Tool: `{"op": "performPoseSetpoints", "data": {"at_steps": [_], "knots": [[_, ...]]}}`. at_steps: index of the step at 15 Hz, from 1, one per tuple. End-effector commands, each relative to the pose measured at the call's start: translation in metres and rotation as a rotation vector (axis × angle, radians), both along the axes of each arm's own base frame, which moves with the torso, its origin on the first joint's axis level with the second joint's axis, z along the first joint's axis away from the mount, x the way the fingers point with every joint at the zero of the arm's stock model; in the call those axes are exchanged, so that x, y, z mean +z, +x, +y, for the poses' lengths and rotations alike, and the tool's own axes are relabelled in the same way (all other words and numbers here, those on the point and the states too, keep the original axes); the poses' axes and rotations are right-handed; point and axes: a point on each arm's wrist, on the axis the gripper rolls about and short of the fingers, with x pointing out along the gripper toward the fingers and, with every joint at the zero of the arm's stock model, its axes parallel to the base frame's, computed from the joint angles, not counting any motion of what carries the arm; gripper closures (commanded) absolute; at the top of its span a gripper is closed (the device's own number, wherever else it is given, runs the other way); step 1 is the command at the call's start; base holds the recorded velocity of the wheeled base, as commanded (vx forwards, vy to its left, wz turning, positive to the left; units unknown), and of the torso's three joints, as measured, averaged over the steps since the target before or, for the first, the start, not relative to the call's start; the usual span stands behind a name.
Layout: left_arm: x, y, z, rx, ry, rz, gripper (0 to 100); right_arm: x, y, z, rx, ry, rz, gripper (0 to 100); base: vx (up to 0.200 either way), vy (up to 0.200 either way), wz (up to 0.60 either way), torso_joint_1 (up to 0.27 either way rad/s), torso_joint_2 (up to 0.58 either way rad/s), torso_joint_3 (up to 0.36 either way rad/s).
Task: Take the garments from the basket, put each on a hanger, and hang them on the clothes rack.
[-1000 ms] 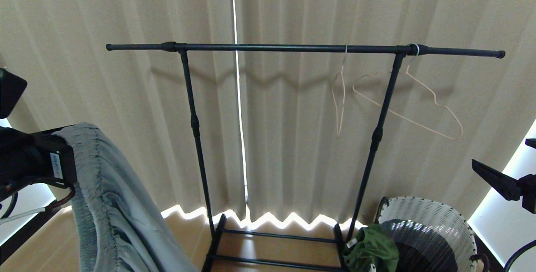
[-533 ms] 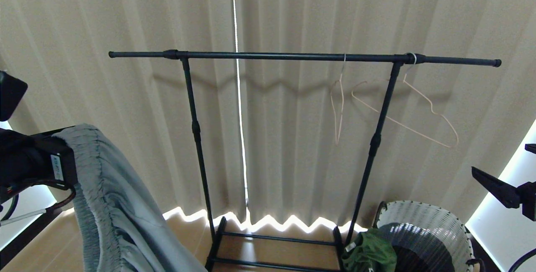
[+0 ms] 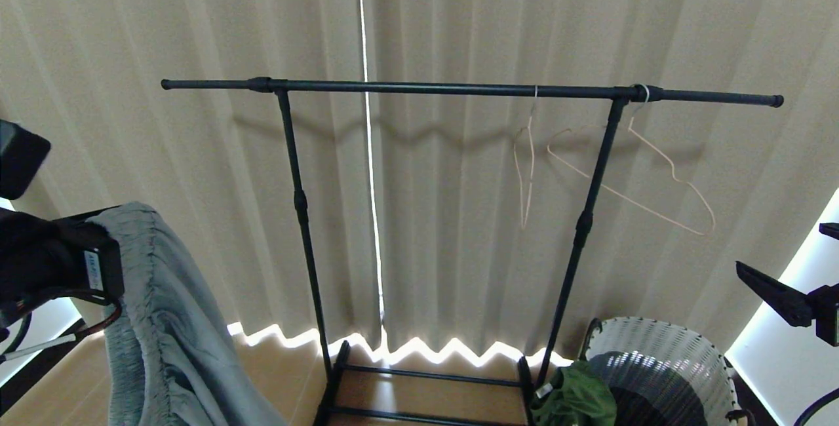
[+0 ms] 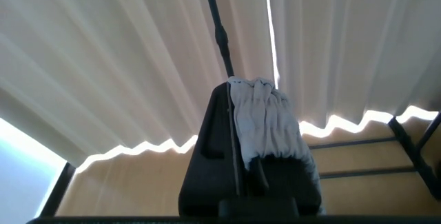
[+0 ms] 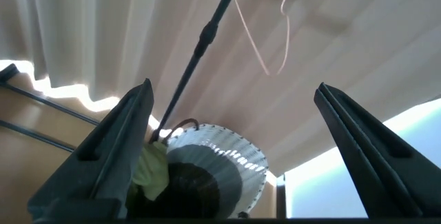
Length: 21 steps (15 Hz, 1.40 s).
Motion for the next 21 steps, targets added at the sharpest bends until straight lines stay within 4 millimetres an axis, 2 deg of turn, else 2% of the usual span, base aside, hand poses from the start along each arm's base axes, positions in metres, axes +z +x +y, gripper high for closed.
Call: {"op": "performPoseSetpoints", "data": {"at_steps": [1,6,10,16,21], "knots": [[0.0002,0.0,0.0001,0.001,0.0,-0.002,100,-0.001,-0.0004,0.0001,0.0,0.0,0.003,0,0.0,-0.2,0.0,0.017,0.0,-0.002],[0.0028,0.0001,0.0003,0.002,-0.003,-0.019,100,-0.0001,-0.0015,0.0002,0.0,0.0,-0.003,0,0.0,-0.2,0.0,0.003,0.01,0.002],[0.0068,0.003,0.0001,0.004,-0.015,-0.065,100,0.0003,-0.0007,0.0001,0.0,0.001,-0.003,0,0.0,0.0,0.0,0.0,0.0,0.0],[0.0025,0.0063,-0.0005,0.01,-0.044,-0.042,100,0.0041,0.0009,-0.0001,0.0,-0.002,-0.013,0,0.0,0.0,0.0,0.0,0.0,0.0],[0.0004,0.0056,-0.0004,0.01,-0.043,-0.035,100,0.0045,0.001,-0.0001,0.0,-0.002,-0.015,0,0.2,0.0,0.0,0.0,0.0,0.001]]}}
